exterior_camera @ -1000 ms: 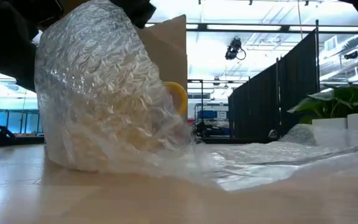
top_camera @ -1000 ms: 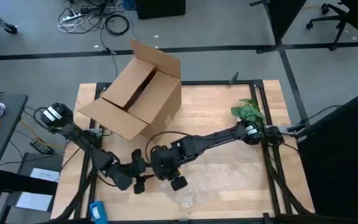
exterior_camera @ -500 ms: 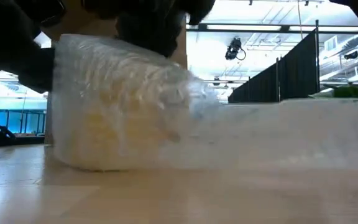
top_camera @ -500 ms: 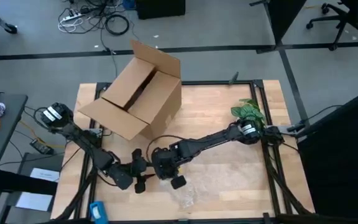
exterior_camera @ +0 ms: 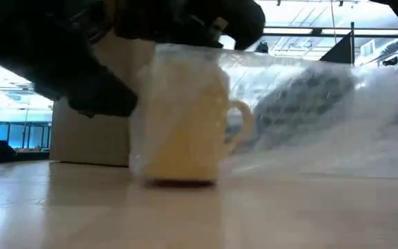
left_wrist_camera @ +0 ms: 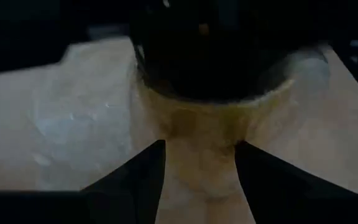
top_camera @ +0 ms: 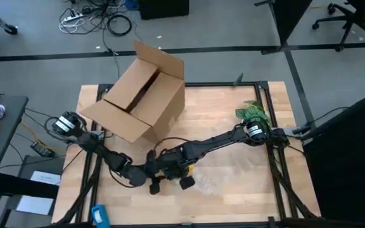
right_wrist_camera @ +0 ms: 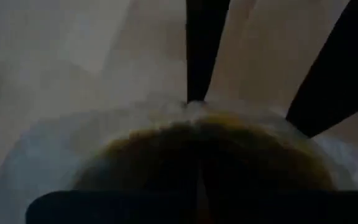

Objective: Wrap mug
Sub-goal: Wrap the yellow mug with the bubble wrap

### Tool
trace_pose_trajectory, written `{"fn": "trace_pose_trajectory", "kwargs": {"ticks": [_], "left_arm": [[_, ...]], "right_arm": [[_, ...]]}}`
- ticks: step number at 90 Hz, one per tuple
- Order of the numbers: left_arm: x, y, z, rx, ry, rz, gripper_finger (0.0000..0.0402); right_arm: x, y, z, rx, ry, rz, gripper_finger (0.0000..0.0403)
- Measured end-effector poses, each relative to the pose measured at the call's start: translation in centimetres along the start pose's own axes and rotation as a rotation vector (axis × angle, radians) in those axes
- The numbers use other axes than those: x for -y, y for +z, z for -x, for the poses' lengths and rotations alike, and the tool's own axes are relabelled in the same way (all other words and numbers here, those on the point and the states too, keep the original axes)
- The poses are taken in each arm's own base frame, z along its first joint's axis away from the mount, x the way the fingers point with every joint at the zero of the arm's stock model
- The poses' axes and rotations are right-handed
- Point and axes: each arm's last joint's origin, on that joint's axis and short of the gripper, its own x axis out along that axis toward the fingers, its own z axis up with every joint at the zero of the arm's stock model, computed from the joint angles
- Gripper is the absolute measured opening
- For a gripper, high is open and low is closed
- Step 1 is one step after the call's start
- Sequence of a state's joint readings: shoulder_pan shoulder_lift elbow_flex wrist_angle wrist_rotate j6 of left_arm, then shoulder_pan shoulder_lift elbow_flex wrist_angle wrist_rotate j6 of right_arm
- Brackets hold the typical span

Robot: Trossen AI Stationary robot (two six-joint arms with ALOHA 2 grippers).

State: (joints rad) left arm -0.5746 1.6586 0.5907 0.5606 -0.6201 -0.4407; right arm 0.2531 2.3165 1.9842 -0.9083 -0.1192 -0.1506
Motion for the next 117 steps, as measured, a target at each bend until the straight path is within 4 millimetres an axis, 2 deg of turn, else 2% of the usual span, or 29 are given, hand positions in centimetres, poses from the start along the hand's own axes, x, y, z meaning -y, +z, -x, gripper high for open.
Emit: {"fn": "trace_pose_trajectory", "kwargs": {"ticks": [22,37,45,70,80,98,107,117], "left_arm": [[-1.1,0.3,-1.0,0.018,0.048,-0.013,0.0177],[-1.1,0.1,-1.2,0.02,0.047,-0.042,0.0177],[-1.1,0.2,-1.3,0.027,0.054,-0.062,0.0177],[-1.1,0.3,-1.3,0.034,0.053,-0.083,0.0177],[-1.1,0.3,-1.3,0.033,0.052,-0.083,0.0177],[-1.0,0.3,-1.3,0.034,0.047,-0.082,0.0177],[-0.8,0.8,-1.2,0.062,0.019,-0.06,0.0177],[0.0,2.4,-0.4,0.081,-0.071,-0.068,0.0177]], "right_arm": [[-0.3,-0.7,-0.5,-0.059,-0.002,-0.039,0.0001],[-1.2,-0.3,0.2,-0.088,-0.048,-0.015,0.0],[-1.5,0.1,1.2,-0.104,-0.058,-0.001,0.0],[-1.8,1.4,6.1,-0.109,-0.074,0.008,0.0],[-1.9,1.8,7.1,-0.08,-0.076,0.007,0.0],[-2.0,1.7,6.6,-0.072,-0.047,0.0,0.0],[-1.9,1.2,5.0,-0.09,-0.044,-0.002,0.0],[-1.4,0.4,2.6,-0.104,-0.038,-0.008,0.0]]}}
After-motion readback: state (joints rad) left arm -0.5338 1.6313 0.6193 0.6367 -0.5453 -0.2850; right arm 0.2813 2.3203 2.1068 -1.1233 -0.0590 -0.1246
